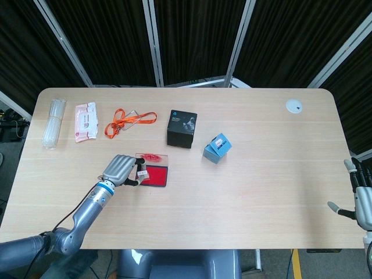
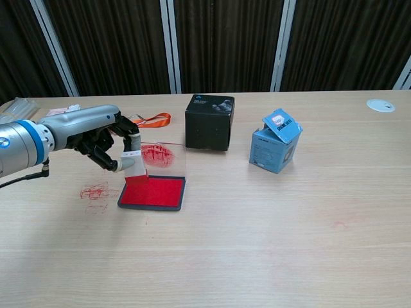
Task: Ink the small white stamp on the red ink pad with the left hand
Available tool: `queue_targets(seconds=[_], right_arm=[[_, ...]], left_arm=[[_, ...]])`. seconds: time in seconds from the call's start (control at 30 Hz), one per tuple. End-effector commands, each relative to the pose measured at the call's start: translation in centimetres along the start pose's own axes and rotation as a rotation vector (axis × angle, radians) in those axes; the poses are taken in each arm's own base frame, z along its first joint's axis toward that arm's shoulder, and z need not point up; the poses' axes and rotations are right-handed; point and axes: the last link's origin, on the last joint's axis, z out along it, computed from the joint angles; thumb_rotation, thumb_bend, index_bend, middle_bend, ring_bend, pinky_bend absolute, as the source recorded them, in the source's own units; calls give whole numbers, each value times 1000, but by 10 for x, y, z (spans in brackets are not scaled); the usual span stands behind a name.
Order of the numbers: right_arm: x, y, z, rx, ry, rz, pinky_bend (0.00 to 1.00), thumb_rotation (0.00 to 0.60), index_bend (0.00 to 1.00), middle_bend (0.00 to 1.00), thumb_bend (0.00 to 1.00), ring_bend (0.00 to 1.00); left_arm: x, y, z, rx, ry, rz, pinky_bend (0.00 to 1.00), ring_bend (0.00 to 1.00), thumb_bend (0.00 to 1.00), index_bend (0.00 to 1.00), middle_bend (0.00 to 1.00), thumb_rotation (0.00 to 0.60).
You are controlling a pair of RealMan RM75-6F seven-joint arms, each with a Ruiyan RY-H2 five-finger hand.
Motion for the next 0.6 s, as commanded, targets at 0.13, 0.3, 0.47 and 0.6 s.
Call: queue_targets(seconds=[0.13, 0.3, 0.47, 0.6], right_arm=[[1, 5, 3, -19, 3, -1, 0, 600, 0, 0, 0, 0], [2, 7, 4, -29, 7, 0, 0, 600, 0, 0, 0, 0], [3, 9, 4, -33, 8, 1, 0, 600, 0, 0, 0, 0], [3, 10, 3, -34, 6, 3, 0, 600, 0, 0, 0, 0]], left_arm=[[-10, 7, 15, -71, -14, 72, 912, 850, 392, 577, 547, 600], [-19, 7, 20, -76, 2, 99, 912, 850, 392, 579, 548, 600], [-24, 3, 24, -63, 11, 108, 912, 850, 393, 581, 548, 600], [-29, -1, 27, -49, 15, 102, 912, 850, 392, 582, 549, 600]])
